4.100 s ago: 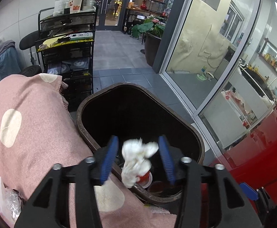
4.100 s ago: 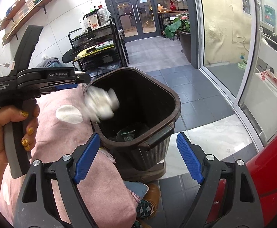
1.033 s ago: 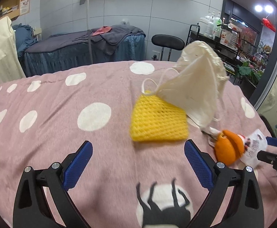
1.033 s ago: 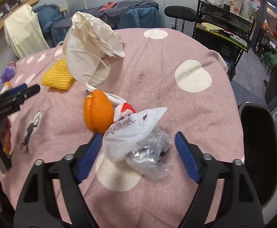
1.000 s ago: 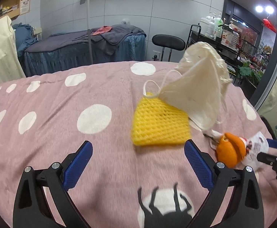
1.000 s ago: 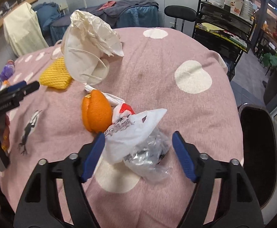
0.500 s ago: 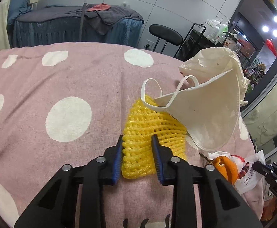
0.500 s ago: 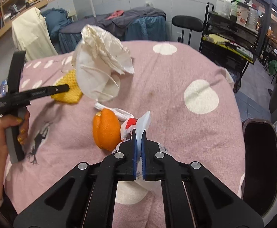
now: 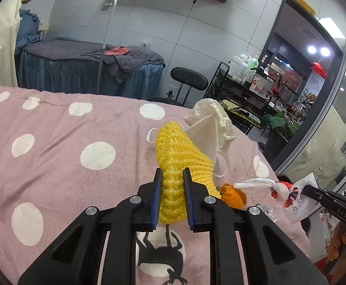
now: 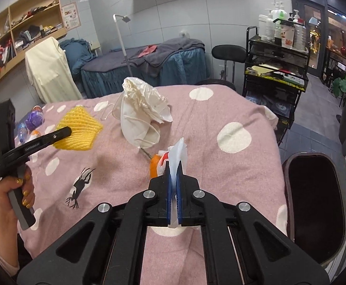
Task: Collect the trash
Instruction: 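Carry the white plastic bag into the bin and open the right gripper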
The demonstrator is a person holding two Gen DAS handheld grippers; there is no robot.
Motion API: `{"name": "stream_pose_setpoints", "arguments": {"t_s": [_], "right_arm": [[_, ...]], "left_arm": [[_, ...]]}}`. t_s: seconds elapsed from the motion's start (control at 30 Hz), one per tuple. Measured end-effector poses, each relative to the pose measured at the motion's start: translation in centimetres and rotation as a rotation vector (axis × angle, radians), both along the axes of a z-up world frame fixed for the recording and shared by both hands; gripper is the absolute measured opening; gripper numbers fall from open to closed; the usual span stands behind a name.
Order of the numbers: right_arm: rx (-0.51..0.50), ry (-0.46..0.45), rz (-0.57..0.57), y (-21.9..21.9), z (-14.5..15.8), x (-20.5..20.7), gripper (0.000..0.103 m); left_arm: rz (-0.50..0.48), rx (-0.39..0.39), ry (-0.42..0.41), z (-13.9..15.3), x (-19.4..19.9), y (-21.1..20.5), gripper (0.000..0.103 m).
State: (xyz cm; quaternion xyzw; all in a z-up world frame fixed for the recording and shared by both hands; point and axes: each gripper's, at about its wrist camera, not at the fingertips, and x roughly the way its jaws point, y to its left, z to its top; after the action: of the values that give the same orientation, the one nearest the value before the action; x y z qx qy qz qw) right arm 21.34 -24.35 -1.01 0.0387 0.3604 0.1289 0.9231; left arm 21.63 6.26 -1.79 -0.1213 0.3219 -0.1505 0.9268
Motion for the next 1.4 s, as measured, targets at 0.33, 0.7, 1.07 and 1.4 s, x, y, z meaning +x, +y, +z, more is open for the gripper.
{"name": "stream_pose_setpoints", "arguments": {"t_s": [0.33, 0.7, 1.07, 1.4], "right_arm": [[0.033, -0.070, -0.082, -4.6, 1.6, -4.6, 0.004], [0.047, -0.108, -0.232, -12.1, 2.1, -7.8, 0.004], [-0.004, -0.061, -0.397, -19.3, -0.1, -8.1, 0.004], [-0.042, 0.043, -0.494, -23.7, -5.3, -5.0, 0.004]], "left_arm": [[-0.087, 0.011, -0.049, 1.5, -3.0, -5.4, 0.017], [-0.241, 0.005, -0.075, 2.6, -3.1, -13.3, 0.017], [-0.376, 0.024, -0.092, 3.0, -3.2, -19.9, 0.017], [-0.437, 0.027, -0.104, 3.4, -3.3, -22.9, 0.017]]}}
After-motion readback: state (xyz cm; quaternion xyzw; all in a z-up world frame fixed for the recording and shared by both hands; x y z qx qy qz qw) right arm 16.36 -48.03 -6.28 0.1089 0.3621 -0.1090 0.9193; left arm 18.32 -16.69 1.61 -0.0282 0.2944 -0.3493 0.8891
